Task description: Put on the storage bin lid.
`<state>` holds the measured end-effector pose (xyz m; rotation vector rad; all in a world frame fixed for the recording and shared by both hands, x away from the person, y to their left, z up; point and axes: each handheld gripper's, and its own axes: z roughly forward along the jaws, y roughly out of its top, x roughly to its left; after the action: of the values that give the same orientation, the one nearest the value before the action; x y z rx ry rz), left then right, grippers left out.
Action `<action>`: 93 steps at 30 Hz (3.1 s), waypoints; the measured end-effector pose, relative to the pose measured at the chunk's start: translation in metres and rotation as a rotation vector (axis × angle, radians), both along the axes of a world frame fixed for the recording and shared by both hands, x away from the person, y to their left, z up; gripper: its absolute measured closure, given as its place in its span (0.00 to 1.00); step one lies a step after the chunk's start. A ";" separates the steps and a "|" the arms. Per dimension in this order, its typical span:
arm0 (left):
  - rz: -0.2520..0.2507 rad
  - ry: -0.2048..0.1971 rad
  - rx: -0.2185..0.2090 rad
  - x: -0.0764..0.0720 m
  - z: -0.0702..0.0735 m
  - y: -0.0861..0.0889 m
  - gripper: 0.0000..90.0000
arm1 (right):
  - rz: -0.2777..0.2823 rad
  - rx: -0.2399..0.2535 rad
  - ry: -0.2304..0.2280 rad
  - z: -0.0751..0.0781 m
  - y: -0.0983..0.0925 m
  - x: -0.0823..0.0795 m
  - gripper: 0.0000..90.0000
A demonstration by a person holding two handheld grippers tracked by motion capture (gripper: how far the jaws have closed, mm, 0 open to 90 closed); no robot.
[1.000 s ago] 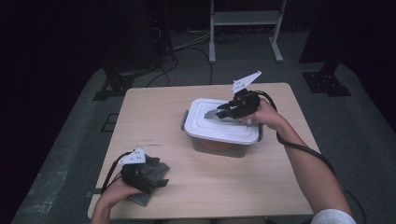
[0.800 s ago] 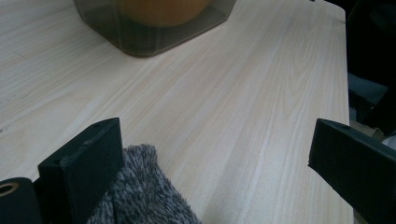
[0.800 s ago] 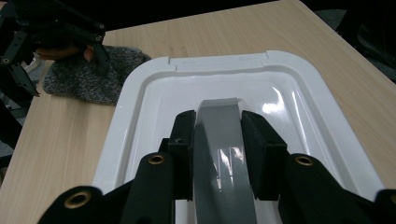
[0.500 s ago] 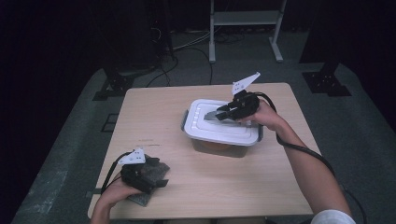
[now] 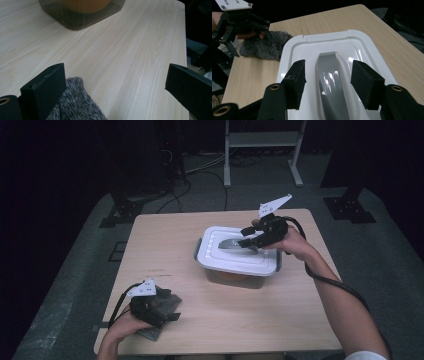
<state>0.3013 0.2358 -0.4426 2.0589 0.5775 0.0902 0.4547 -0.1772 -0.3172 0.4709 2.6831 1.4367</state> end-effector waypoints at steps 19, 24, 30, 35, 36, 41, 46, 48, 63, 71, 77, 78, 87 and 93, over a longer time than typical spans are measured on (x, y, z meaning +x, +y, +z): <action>0.006 -0.003 -0.002 0.000 0.000 0.001 0.03 | -0.080 0.047 -0.021 0.015 -0.051 -0.026 0.43; 0.004 -0.004 0.002 0.000 0.000 0.001 0.03 | -0.101 0.050 -0.018 0.014 -0.063 -0.030 0.42; 0.010 -0.001 0.000 0.000 0.001 0.001 0.03 | -0.119 0.054 -0.013 0.011 -0.073 -0.035 0.41; 0.010 -0.004 0.001 0.000 0.001 0.002 0.03 | -0.136 0.046 -0.001 0.009 -0.085 -0.039 0.41; 0.010 -0.003 0.001 0.000 0.001 0.002 0.03 | -0.139 0.046 -0.001 0.008 -0.086 -0.040 0.41; 0.011 -0.002 0.000 0.000 0.001 0.002 0.03 | -0.158 0.049 0.005 0.005 -0.096 -0.044 0.40; 0.014 -0.001 -0.003 0.000 0.000 0.002 0.03 | -0.174 0.041 0.014 -0.001 -0.105 -0.048 0.39; 0.014 -0.001 -0.004 0.000 0.000 0.002 0.03 | -0.181 0.041 0.020 -0.002 -0.108 -0.050 0.39; 0.014 0.001 -0.001 0.000 0.000 0.002 0.03 | -0.217 0.034 0.050 -0.020 -0.131 -0.063 0.38; 0.013 0.000 0.003 -0.001 0.000 0.002 0.03 | -0.245 0.042 0.057 -0.027 -0.144 -0.070 0.37; 0.012 0.000 0.004 0.000 0.000 0.001 0.03 | -0.254 0.047 0.071 -0.035 -0.150 -0.075 0.36; 0.013 0.000 0.005 -0.001 0.000 0.001 0.03 | -0.254 0.046 0.073 -0.036 -0.151 -0.076 0.36; 0.010 0.002 0.007 0.000 -0.001 0.001 0.03 | -0.268 0.064 0.101 -0.053 -0.158 -0.083 0.36; 0.010 0.003 0.010 0.000 -0.001 0.001 0.03 | -0.278 0.065 0.120 -0.064 -0.164 -0.088 0.36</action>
<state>0.3010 0.2364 -0.4434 2.0659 0.5906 0.0957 0.3665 -0.3409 -0.3815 0.9222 2.5338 1.4579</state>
